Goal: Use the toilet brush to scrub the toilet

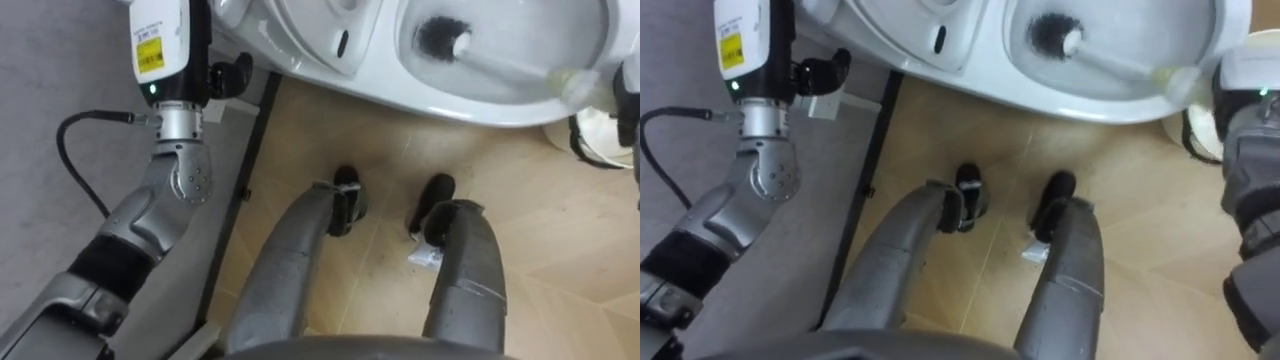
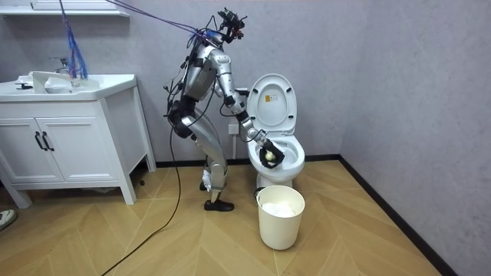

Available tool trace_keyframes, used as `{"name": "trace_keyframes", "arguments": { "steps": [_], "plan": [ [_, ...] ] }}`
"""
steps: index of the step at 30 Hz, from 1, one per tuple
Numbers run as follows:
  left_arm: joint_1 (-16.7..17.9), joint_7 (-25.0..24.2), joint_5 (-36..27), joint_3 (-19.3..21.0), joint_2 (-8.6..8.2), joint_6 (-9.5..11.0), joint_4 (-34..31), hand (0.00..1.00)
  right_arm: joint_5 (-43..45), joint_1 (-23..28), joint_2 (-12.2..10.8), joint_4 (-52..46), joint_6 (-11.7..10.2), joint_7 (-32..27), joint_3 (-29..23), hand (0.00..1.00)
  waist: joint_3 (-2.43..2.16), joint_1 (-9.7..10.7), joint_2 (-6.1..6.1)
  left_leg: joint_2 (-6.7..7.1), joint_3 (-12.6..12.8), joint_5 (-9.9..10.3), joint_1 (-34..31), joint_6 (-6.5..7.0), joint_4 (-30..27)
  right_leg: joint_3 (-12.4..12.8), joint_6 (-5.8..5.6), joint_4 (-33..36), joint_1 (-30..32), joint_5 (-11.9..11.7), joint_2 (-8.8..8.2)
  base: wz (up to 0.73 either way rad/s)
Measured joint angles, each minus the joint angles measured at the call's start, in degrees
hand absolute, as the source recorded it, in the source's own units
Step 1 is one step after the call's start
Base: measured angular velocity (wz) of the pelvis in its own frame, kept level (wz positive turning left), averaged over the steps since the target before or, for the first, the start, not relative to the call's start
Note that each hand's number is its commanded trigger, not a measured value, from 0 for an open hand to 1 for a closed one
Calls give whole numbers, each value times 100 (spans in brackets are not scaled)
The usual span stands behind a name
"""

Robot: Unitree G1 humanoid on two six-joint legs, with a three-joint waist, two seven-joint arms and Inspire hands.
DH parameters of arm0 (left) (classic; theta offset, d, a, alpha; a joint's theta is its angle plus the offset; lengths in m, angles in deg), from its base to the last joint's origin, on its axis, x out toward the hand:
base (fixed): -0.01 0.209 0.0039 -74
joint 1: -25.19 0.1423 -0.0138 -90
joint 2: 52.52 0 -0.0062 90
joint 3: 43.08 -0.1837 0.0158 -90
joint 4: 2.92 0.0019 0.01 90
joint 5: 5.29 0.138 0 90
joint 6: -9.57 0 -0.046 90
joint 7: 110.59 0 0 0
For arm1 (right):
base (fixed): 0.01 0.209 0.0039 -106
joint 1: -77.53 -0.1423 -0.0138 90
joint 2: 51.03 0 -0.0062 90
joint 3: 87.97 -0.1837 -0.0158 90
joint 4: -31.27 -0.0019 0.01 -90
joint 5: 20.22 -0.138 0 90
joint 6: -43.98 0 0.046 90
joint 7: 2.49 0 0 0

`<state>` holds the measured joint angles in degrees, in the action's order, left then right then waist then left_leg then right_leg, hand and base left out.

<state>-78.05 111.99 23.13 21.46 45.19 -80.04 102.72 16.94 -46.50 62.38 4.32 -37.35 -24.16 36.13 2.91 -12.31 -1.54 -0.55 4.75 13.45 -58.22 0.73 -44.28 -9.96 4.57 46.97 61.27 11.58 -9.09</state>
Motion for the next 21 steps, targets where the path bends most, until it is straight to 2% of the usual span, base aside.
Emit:
{"name": "trace_keyframes", "arguments": {
  "steps": [3, 5, 7, 9, 14, 16, 18, 21],
  "plan": [
    [-4, 21, -14, 75, 78, 42, -3, 0, -368, -281, -182, -19, -57, -257, -24, 100, -6, 113, 129, -8, -25, -25, -1, -26, -3, -41, 24, 13, -11, -13, -38, 2],
    [-71, 46, -13, 61, 142, 86, 5, 0, -392, -309, -222, -24, -48, -329, -23, 100, -9, 110, 197, -16, -43, -40, -8, -37, -3, -65, 39, 13, -16, -21, -36, 3],
    [-150, 157, -11, 60, 225, 135, -17, 0, -642, -306, -323, -16, 2, -401, -24, 100, 39, 121, 300, -16, -110, -61, -60, -54, -39, -174, 83, 28, -17, -7, -74, 11],
    [-254, 180, -18, 43, 231, 130, -59, 0, -1081, -304, -392, -7, 62, -477, -16, 100, 68, 129, 348, 4, -166, -67, -148, -68, -101, -196, 70, 99, 37, 39, -90, 16],
    [-337, 230, 51, 77, 240, 114, -161, 0, -2135, -297, -644, 84, 129, -642, -15, 100, 78, 138, 364, 52, -252, -33, -451, -103, -367, -208, 87, 408, 300, 147, -145, 14],
    [-322, 293, 265, 95, 235, 0, -150, 0, -2411, -295, -719, 118, 140, -747, -23, 100, 71, 185, 351, 145, -308, -25, -618, -120, -497, -313, 124, 631, 448, 253, -320, 21],
    [-310, 348, 474, 113, 214, -88, -87, 0, -2409, -262, -828, 124, 158, -762, -184, 100, 68, 263, 346, 184, -353, -20, -681, -129, -601, -363, 156, 788, 500, 332, -402, 27],
    [-253, 347, 540, 109, 145, -191, -30, 0, -2107, -171, -924, 151, 226, -767, -298, 100, 51, 256, 316, 223, -470, 17, -724, -171, -733, -453, 169, 895, 487, 407, -440, 13]
  ]
}}
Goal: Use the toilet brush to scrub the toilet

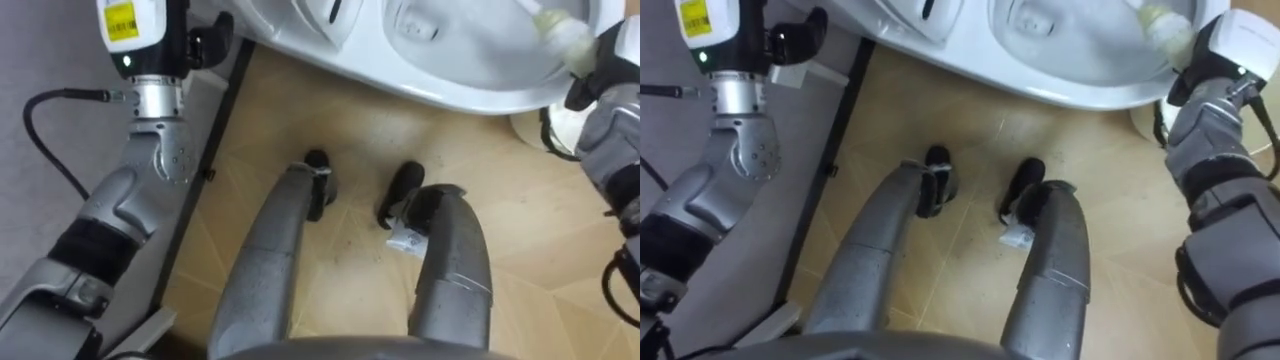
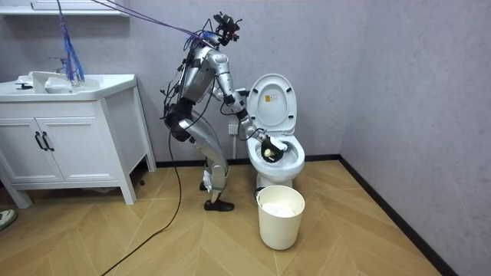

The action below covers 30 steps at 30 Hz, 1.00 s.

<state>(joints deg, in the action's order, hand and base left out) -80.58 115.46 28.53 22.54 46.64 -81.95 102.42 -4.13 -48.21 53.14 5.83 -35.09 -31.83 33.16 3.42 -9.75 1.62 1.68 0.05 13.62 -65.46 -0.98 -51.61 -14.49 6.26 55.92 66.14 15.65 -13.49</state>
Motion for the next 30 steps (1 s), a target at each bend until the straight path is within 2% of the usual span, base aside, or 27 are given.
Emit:
{"name": "trace_keyframes", "arguments": {
  "steps": [3, 5, 6, 7, 10, 14, 15, 16, 18, 22, 26, 28, 30],
  "plan": [
    [5, -13, 69, -19, -10, -44, 95, 0, 445, 1, 1, 27, 115, 2, -15, 100, -3, -47, -25, 4, -26, -9, 9, -17, -30, -25, 11, 29, -24, 5, -4, 2],
    [7, -28, 68, -90, -34, -71, 189, 0, 721, 8, 29, 93, 169, 6, 52, 100, 4, -94, -122, 4, -75, -8, 58, -19, -43, -86, 15, 7, -125, 9, -8, 4],
    [24, -64, 65, -154, -58, -103, 253, 0, 918, 11, 59, 235, 174, 46, 142, 100, 5, -185, -192, 4, -100, -4, 88, -25, -51, -106, 12, -8, -172, 11, -3, 5],
    [34, -98, 62, -209, -146, -107, 290, 0, 1043, 52, 199, 280, 212, 101, 267, 100, 5, -296, -322, 7, -148, 9, 84, -12, -79, -155, 26, -23, -211, 32, -2, 4],
    [68, -226, 46, -339, -253, -252, 288, 0, 1133, 182, 506, 294, 289, 346, 392, 100, -5, -551, -486, 5, -149, 24, 79, 14, -90, -154, 31, -23, -208, 36, -2, 1],
    [232, -352, 43, -340, -417, -343, 307, 0, 1397, 506, 751, 152, 295, 468, 616, 100, -48, -664, -571, -16, -200, 28, 120, 3, -83, -210, 41, -66, -292, 45, 26, 1],
    [296, -406, -15, -348, -497, -342, 277, 0, 1771, 599, 780, 166, 400, 639, 828, 100, -77, -709, -633, -54, -244, 28, 128, 1, -72, -258, 28, -140, -354, 35, 75, 6],
    [317, -445, -181, -376, -573, -341, 263, 0, 2022, 804, 811, 148, 551, 778, 967, 100, -85, -805, -644, -85, -250, 27, 137, -1, -47, -285, 21, -181, -381, 31, 98, 4],
    [500, -632, -514, -386, -594, -373, 265, 0, 2216, 897, 831, -29, 658, 763, 920, 100, -103, -780, -670, -104, -261, 26, 146, -2, -10, -290, 9, -251, -403, 23, 140, 0],
    [998, -964, -1046, -408, -611, -433, 277, 0, 2433, 1014, 946, -221, 673, 800, 900, 100, -112, -712, -683, -105, -281, 70, 123, -29, -33, -311, -60, -267, -422, 52, 151, 1],
    [1041, -1062, -1694, -408, -587, -430, 148, 0, 2473, 1017, 1010, -263, 646, 906, 894, 100, -113, -695, -684, -112, -294, 115, 111, 3, -64, -333, -73, -302, -460, 45, 164, -1],
    [918, -1063, -2029, -415, -536, -318, 130, 0, 2467, 995, 1126, -242, 561, 951, 895, 100, -113, -732, -683, -104, -267, 126, 116, 59, -80, -334, -72, -290, -463, 46, 135, -4],
    [824, -1061, -2077, -421, -520, -316, 154, 0, 2466, 956, 1219, -250, 499, 950, 888, 100, -108, -775, -668, -100, -244, 169, 117, 83, -140, -314, -66, -224, -452, 51, 132, 0]
  ]
}}
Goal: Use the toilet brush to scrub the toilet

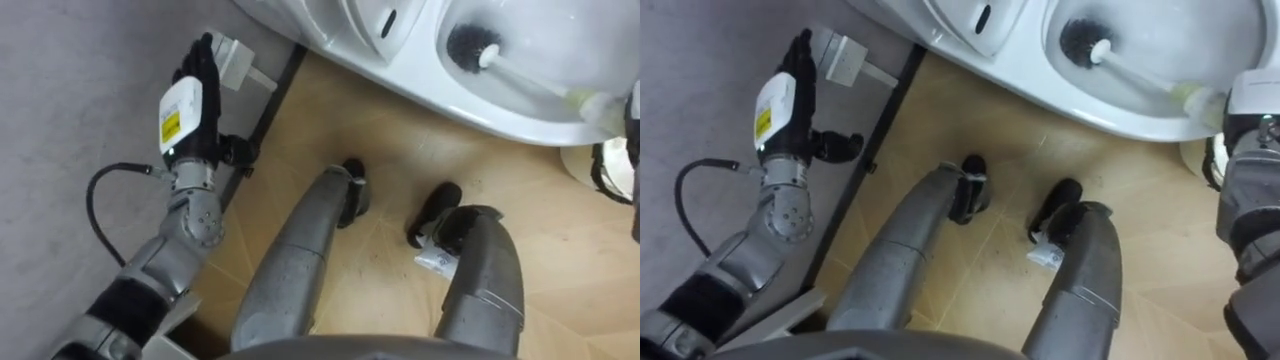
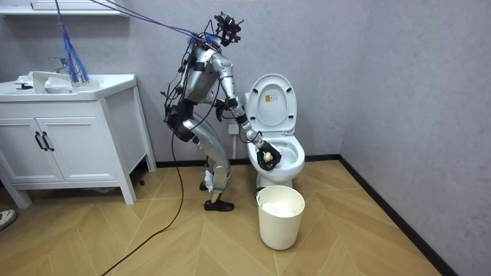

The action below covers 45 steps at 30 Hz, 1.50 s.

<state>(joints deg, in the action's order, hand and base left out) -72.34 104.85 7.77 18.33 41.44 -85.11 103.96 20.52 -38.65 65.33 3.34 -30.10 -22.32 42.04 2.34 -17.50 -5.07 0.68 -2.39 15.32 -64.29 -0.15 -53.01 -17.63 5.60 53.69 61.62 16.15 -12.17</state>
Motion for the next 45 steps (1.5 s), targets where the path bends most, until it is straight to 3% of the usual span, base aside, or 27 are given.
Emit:
{"name": "trace_keyframes", "arguments": {
  "steps": [2, 7, 10, 13, 17, 20, 22, 24, 28, 33, 37, 39, 41, 45],
  "plan": [
    [-95, 0, -1, 0, 75, 1, 24, 0, -4, -100, 43, 45, -78, 9, -34, 100, 5, 4, 20, 5, 38, 43, 0, 14, -47, 60, -28, 69, 36, 47, -35, -2],
    [-181, 32, 61, 43, 415, 44, 104, 0, 564, -541, 91, 46, -287, -5, -25, 100, 96, 121, 294, -1, 191, 66, -5, 15, -45, 204, 4, 187, 179, 70, -70, -7],
    [-155, 34, 127, 42, 446, 47, 102, 0, 891, -703, 80, 14, -378, -16, -12, 100, 85, 146, 445, -11, 184, 69, -7, 7, -51, 207, 10, 186, 184, 71, -52, 0],
    [-230, 39, 240, 40, 445, 47, 105, 0, 942, -727, 46, 9, -386, -51, 64, 100, 88, 151, 507, -6, 160, 69, -6, 9, -72, 190, -2, 180, 153, 74, -33, 1],
    [-425, 232, 411, 118, 449, 201, 103, 0, 898, -616, -123, 184, -377, -172, 7, 100, 95, 116, 472, -8, 105, 66, 8, 12, -92, 163, -38, 130, 86, 75, 22, 3],
    [-707, 436, 459, 191, 354, 320, 90, 0, 798, -508, -169, 392, -349, -284, -80, 100, 113, 65, 236, 1, 3, 64, 22, 16, -101, 39, -92, 51, -34, 76, 26, 6],
    [-797, 592, 468, 239, 186, 343, 78, 0, 543, -443, -168, 558, -297, -247, -79, 100, 113, -87, 55, -10, -17, 64, 21, 16, -86, 35, -141, -21, -60, 47, 69, -2],
    [-830, 644, 467, 261, 92, 334, 77, 0, 368, -441, -195, 627, -191, -263, -77, 100, 115, -135, -15, 0, -17, 58, 17, 17, -65, 28, -141, -24, -50, 44, 50, 0],
    [-820, 688, 563, 257, 80, 297, 91, 0, 374, -489, -355, 680, -133, -119, -93, 100, 114, -65, -16, 3, -77, 53, 36, 10, -78, 7, -81, -29, -94, 27, 79, 5],
    [-820, 670, 608, 45, 58, 252, 373, 0, 456, -566, -572, 634, 8, 7, -76, 100, 120, 107, -6, -2, -44, 55, 63, 12, -60, 43, -90, -25, -95, 30, 82, 0],
    [-870, 854, 496, -42, -160, 243, 861, 0, 465, -568, -697, 246, 116, 246, -74, 100, 122, 360, 1, -16, -9, 58, 69, 7, -67, 94, -86, -5, -67, 28, 106, -3],
    [-874, 857, 495, -38, -156, 208, 910, 0, 493, -593, -757, 194, 180, 307, -73, 100, 122, 376, 9, -49, 24, 73, 73, -20, -78, 127, -93, -4, -50, 23, 140, -11],
    [-880, 850, 495, -37, -179, 204, 1037, 0, 525, -638, -878, 194, 188, 406, -74, 100, 125, 448, 40, -76, 53, 74, 96, -27, -77, 143, -88, 0, -57, 19, 156, -8],
    [-1129, 838, 494, -76, -397, 120, 1739, 0, 435, -750, -1170, 223, 235, 527, -71, 100, 138, 628, 82, -83, 81, 55, 121, -54, -81, 179, -85, 30, -50, 3, 161, -3]
  ]
}}
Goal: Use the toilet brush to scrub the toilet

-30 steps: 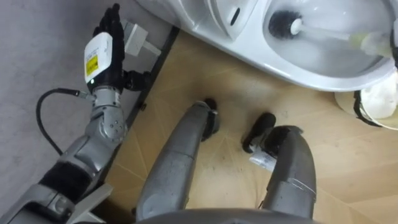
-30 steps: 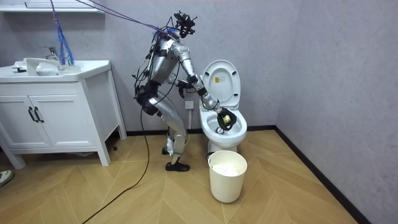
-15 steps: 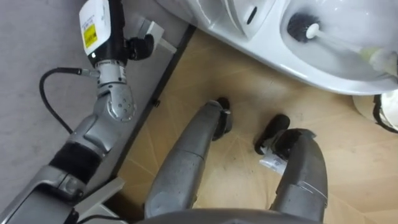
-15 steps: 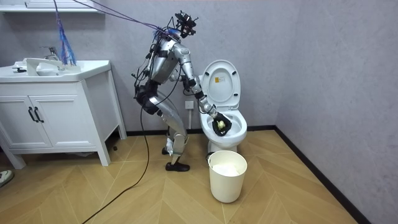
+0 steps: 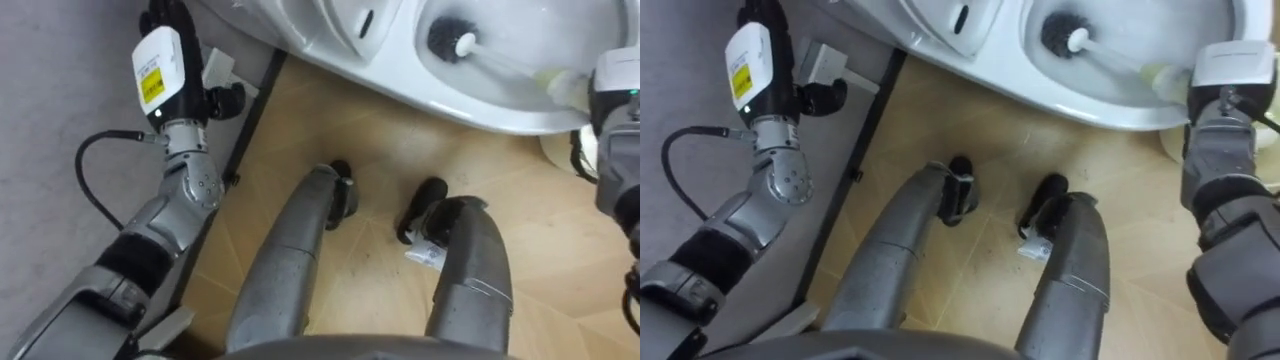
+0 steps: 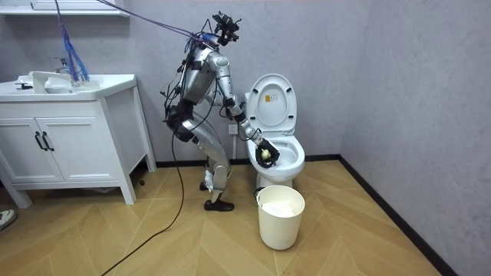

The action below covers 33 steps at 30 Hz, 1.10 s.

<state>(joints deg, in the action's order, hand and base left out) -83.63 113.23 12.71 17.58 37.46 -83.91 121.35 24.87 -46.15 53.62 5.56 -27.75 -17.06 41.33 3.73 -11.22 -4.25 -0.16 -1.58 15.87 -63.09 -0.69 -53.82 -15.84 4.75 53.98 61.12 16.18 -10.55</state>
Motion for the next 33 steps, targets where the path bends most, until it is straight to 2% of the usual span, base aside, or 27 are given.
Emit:
{"name": "trace_keyframes", "arguments": {
  "steps": [2, 3, 5, 6, 8, 10, 12, 13, 14, 15, 18, 20, 23, 25, 26, 28, 33],
  "plan": [
    [-149, -153, -13, -85, 6, -53, 242, 0, -150, -101, -78, 15, -2, 43, 13, 100, 35, 41, 55, -6, 10, -15, -33, 12, 19, 21, 22, -11, 48, -37, 15, -8],
    [-299, -255, -62, -220, 39, -72, 403, 0, -273, -240, -96, 62, -13, 51, 94, 100, 71, 43, 111, -22, 22, -33, -75, -5, 27, 44, 55, -28, 111, -78, 44, -7],
    [-427, -342, -65, -267, 55, -131, 489, 0, -501, -403, -91, 154, -66, 27, 154, 100, 98, 90, 182, -26, 21, -61, -163, -29, 26, 60, 79, -25, 205, -129, 57, -2],
    [-442, -363, -65, -267, 78, -151, 490, 0, -690, -515, -147, 247, -160, -13, 106, 100, 114, 149, 231, -28, 28, -83, -210, -48, 27, 73, 80, -19, 257, -159, 60, 0],
    [-484, -400, -63, -267, 145, -162, 522, 0, -1116, -668, -191, 331, -284, -101, 49, 100, 119, 236, 324, -1, 39, -139, -302, -29, 29, 115, 109, 13, 381, -183, 56, 2],
    [-485, -496, -25, -273, 240, -268, 520, 0, -1545, -786, -229, 344, -568, -193, -275, 100, 126, 413, 401, 7, 116, -193, -388, 10, 25, 202, 110, 72, 520, -203, 33, 5],
    [-485, -615, -19, -273, 286, -326, 521, 0, -1531, -807, -270, 336, -707, -282, -451, 100, 152, 536, 457, 69, 163, -199, -390, 18, 31, 250, 99, 151, 574, -199, -45, 7],
    [-485, -664, 39, -272, 318, -366, 521, 0, -1438, -818, -314, 325, -743, -305, -478, 100, 155, 590, 546, 94, 238, -207, -399, 30, 41, 324, 85, 220, 649, -189, -83, 7],
    [-485, -692, 55, -272, 330, -374, 521, 0, -1391, -823, -332, 321, -761, -311, -478, 100, 150, 607, 579, 94, 263, -215, -415, 42, 41, 341, 89, 233, 682, -187, -94, 5],
    [-497, -758, 89, -271, 364, -377, 527, 0, -1341, -824, -339, 320, -804, -315, -475, 100, 158, 643, 597, 95, 278, -229, -439, 62, 19, 338, 92, 260, 703, -184, -122, 0],
    [-555, -1017, 298, -270, 294, -381, 666, 0, -1061, -798, -375, 321, -797, -275, -417, 100, 163, 639, 606, 98, 286, -236, -452, 81, -16, 341, 69, 261, 703, -195, -123, -3],
    [-597, -1202, 297, -276, 261, -383, 681, 0, -895, -750, -424, 338, -719, -252, -295, 100, 163, 612, 574, 95, 273, -232, -447, 89, -35, 319, 56, 235, 674, -210, -110, -6],
    [-641, -1471, 362, -293, 57, -415, 701, 0, -806, -503, -539, 296, -512, -373, -221, 100, 159, 480, 457, 81, 217, -220, -430, 108, -41, 308, 14, 129, 605, -253, -31, -11],
    [-692, -1672, 361, -352, -160, -509, 772, 0, -779, -450, -532, 327, -384, -417, -218, 100, 144, 462, 250, 79, 180, -216, -371, 116, 35, 302, -41, -46, 490, -322, 35, -4],
    [-686, -1722, 361, -383, -201, -518, 773, 0, -784, -438, -536, 326, -342, -428, -218, 100, 145, 445, 189, 77, 158, -217, -342, 114, 43, 304, -58, -95, 440, -341, 72, -9],
    [-672, -1934, 387, -551, -292, -539, 817, 0, -794, -409, -544, 326, -221, -456, -218, 100, 83, 423, -8, 62, 150, -210, -268, 125, 83, 308, -141, -209, 340, -393, 132, -12],
    [-679, -2254, 416, -645, -364, -543, 893, 0, -1374, -345, -610, 405, -211, -630, -228, 100, 81, 318, -23, 51, 287, -214, 46, 137, 365, 478, -171, -383, 155, -415, 201, -8]
  ]
}}
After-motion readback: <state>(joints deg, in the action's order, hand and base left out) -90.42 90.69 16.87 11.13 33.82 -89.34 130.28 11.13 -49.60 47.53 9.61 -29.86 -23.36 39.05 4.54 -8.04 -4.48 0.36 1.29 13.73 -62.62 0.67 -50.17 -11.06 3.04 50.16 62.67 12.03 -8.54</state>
